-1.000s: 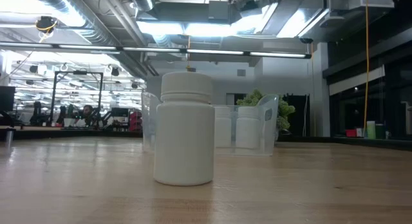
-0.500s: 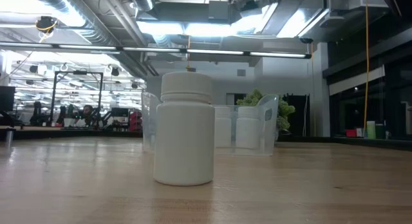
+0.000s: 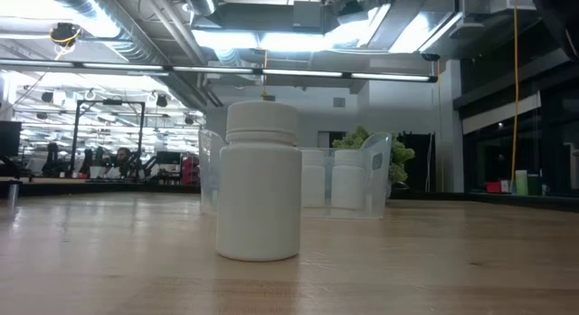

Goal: Pick and place pill bottles into a basket
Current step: Put the white pill bottle into the transparent bin

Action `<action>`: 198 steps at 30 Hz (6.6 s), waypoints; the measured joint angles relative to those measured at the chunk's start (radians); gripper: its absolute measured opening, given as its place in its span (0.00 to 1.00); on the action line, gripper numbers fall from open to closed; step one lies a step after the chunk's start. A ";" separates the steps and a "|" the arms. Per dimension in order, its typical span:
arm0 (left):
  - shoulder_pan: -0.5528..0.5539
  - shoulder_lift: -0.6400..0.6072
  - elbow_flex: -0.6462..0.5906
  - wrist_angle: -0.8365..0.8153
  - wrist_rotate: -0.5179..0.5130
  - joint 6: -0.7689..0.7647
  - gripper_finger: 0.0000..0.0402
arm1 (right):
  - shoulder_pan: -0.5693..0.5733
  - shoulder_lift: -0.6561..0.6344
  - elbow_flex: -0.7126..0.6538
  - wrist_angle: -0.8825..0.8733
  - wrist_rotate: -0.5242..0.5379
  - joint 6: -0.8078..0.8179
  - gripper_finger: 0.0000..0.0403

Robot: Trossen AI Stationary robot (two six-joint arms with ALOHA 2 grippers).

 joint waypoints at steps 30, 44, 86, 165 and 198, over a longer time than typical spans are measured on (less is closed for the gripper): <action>0.000 0.000 0.000 -0.001 0.002 0.033 0.67 | -0.146 -0.050 0.058 -0.031 -0.077 -0.401 0.42; 0.000 0.000 0.000 0.000 0.004 0.067 0.67 | -0.412 -0.052 0.504 -0.420 0.085 -0.907 0.42; 0.003 -0.144 0.000 0.105 -0.060 0.245 0.67 | -0.591 0.233 0.503 -0.360 0.009 -1.194 0.42; 0.110 0.437 0.000 0.195 0.817 -0.279 0.67 | -0.046 -0.919 0.046 -0.647 1.156 -0.705 0.40; -0.013 0.688 0.177 0.102 0.715 -0.693 0.99 | -0.025 -1.161 -0.299 0.125 0.858 -1.447 0.40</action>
